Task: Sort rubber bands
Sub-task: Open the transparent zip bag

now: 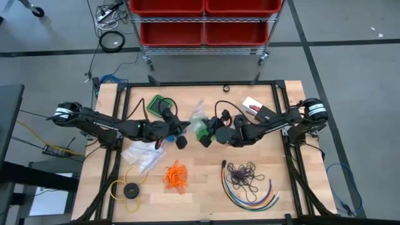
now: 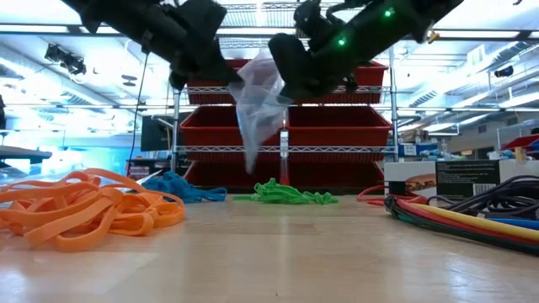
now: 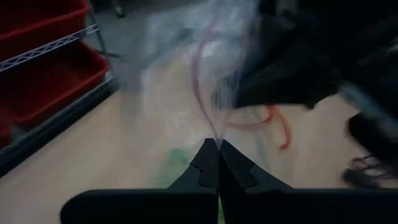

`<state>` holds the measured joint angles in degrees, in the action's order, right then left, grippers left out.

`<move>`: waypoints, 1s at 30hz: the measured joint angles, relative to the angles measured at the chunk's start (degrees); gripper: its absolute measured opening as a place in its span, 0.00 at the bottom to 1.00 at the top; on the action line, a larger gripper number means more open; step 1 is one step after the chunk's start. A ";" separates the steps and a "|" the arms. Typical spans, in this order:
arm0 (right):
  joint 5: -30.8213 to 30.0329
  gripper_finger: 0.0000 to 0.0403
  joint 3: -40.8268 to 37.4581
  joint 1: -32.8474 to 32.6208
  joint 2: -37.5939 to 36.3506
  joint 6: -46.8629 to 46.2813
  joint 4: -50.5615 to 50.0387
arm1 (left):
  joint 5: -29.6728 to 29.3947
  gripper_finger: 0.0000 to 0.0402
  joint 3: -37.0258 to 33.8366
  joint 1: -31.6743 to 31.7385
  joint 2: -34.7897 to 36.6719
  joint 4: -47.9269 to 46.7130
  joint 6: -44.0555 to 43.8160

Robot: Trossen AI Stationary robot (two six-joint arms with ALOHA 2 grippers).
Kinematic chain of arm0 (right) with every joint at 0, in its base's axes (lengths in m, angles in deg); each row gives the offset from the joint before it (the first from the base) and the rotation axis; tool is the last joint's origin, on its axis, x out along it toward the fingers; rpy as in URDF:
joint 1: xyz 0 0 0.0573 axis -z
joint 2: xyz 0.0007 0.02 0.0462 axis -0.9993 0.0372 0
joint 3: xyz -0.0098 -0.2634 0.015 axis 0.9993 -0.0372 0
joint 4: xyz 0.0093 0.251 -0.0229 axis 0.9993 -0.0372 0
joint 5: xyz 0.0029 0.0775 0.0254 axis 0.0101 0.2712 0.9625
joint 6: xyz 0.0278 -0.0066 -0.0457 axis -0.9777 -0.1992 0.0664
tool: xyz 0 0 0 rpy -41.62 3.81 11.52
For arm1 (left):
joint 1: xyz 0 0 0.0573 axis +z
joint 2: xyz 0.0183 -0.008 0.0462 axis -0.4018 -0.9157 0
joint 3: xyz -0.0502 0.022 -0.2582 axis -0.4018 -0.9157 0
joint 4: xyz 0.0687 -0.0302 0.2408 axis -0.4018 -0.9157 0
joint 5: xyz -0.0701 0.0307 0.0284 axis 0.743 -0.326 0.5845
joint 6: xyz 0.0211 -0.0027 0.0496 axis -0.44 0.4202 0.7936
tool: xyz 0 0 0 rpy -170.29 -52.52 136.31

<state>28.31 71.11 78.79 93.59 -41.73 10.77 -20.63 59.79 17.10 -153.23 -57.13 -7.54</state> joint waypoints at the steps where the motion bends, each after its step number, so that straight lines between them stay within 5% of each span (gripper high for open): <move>1: -0.02 0.01 0.00 -0.22 -0.29 -1.30 -1.36 | -0.35 0.00 0.00 0.01 0.00 -0.58 -0.01; 14: 8.73 0.00 0.00 -0.96 -6.62 -8.97 -14.42 | -3.12 0.00 0.00 0.00 0.00 -5.19 -1.31; 22: 13.93 0.01 0.00 -1.10 -6.73 -6.96 -14.45 | 2.35 0.00 0.00 0.07 0.00 -5.85 -1.70; 30: 12.64 0.16 0.00 -3.04 -6.73 1.13 -12.03 | 6.77 0.00 0.00 0.11 0.00 -5.96 -1.74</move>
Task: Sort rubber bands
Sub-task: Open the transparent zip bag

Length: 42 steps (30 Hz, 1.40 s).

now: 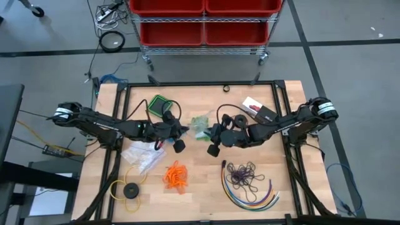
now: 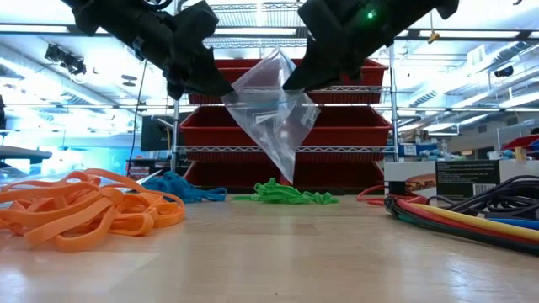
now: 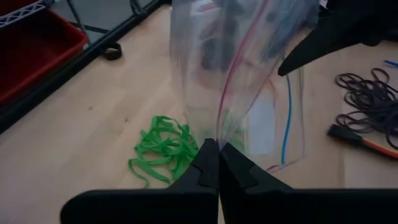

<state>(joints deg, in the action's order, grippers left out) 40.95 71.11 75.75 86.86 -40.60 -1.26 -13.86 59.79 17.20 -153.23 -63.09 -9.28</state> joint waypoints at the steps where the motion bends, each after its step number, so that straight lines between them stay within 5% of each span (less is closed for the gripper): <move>1: -0.26 0.19 0.00 -0.26 0.00 0.35 0.02 | 0.15 0.00 0.00 -0.02 0.04 -0.09 0.00; 12: -3.01 0.46 0.00 -4.06 0.04 9.29 7.74 | 1.11 0.00 0.00 0.00 7.59 -7.43 -0.85; 18: -0.92 0.46 0.00 -6.00 0.07 16.94 16.14 | 7.09 0.00 0.00 0.11 9.04 -12.46 -2.96; 24: 10.12 0.39 1.65 -7.66 0.41 30.72 25.60 | 14.18 0.00 -0.02 0.38 7.75 -13.08 -4.13; 30: 18.39 0.35 14.32 -7.09 4.97 34.93 10.32 | 22.97 0.00 0.78 3.05 7.66 -14.26 -4.19; 42: 21.66 0.33 39.99 -3.86 18.13 36.13 -26.18 | 34.14 0.00 9.87 5.75 6.97 -28.01 0.74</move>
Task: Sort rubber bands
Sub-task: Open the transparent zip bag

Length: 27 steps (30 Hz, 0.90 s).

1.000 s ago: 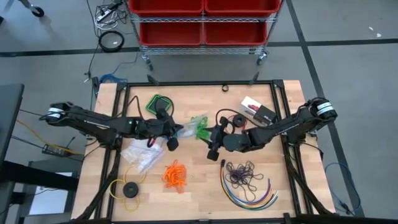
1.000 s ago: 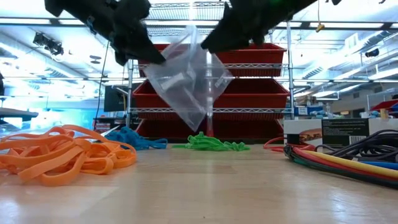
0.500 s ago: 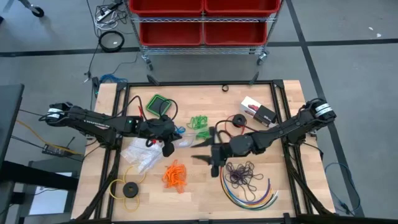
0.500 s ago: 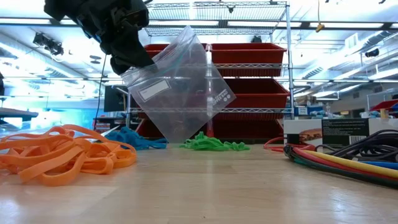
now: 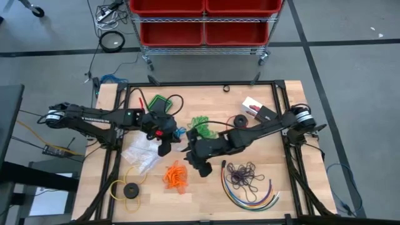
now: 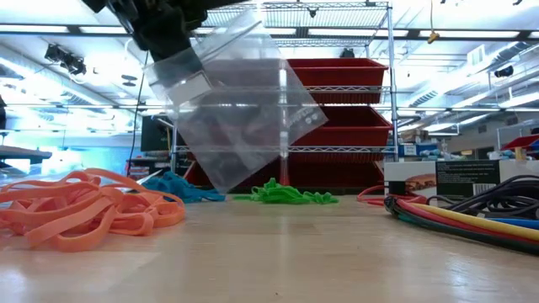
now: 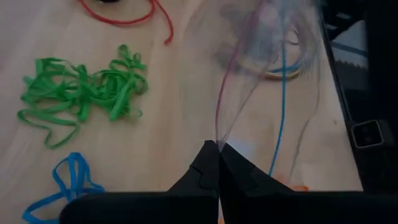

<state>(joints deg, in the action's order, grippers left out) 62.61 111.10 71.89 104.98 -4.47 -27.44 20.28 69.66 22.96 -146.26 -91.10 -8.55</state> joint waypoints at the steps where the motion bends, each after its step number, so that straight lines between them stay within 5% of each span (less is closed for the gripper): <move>1: 0.01 0.32 1.28 0.29 0.82 0.15 -2.29 | 0.27 0.00 0.64 0.00 -0.15 -0.81 0.27; 16: -10.20 0.27 3.22 1.67 2.51 1.25 -15.71 | 7.75 0.00 3.00 0.00 -0.92 -6.93 1.63; 27: -13.14 0.27 3.22 1.81 2.46 5.89 -11.09 | 10.48 0.00 3.04 -0.11 -0.92 -4.25 1.25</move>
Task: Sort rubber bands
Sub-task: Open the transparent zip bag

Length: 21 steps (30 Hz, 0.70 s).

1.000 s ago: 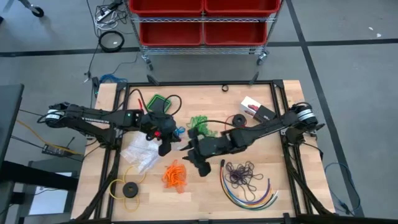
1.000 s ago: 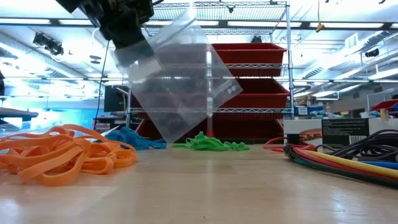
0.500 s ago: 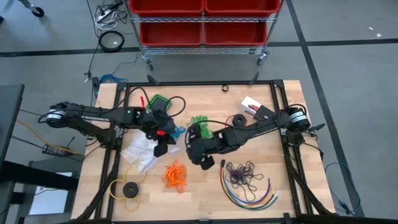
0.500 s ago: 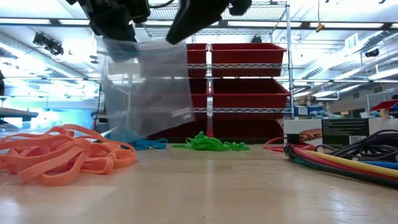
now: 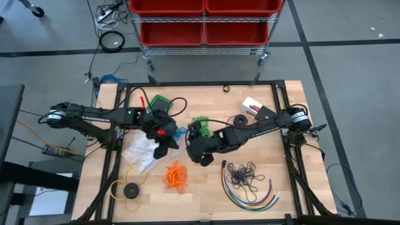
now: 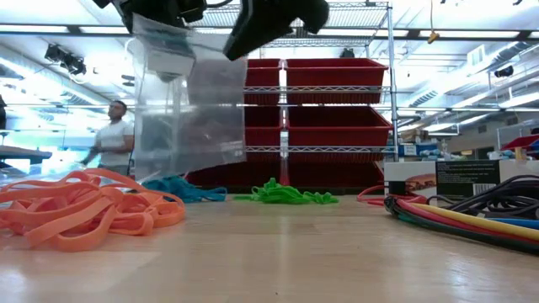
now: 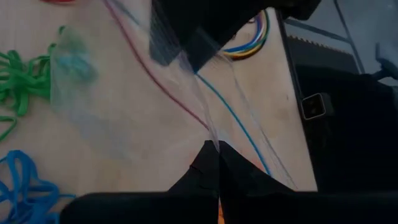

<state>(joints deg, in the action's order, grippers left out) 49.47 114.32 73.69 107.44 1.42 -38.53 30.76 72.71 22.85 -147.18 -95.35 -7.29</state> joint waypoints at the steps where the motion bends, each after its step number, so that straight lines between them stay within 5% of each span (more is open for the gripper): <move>1: -0.01 0.27 0.00 0.00 -0.01 0.43 0.71 | 0.53 0.00 0.00 0.00 -0.12 0.48 -0.02; 12: -2.91 0.23 0.00 0.92 -0.07 -0.64 -4.46 | 4.43 0.00 0.08 0.02 -0.32 2.52 -0.04; 17: 0.10 0.08 -0.06 1.25 0.78 -4.66 -10.37 | -0.98 0.00 2.26 0.16 -0.32 1.48 1.33; 21: 2.81 0.02 -0.64 1.22 0.70 -7.36 -10.82 | -12.38 0.00 5.37 0.86 -0.35 -5.14 1.44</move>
<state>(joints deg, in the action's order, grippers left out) 52.28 113.68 74.91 108.14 -5.94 -49.34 18.39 78.08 23.70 -147.53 -100.49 -5.85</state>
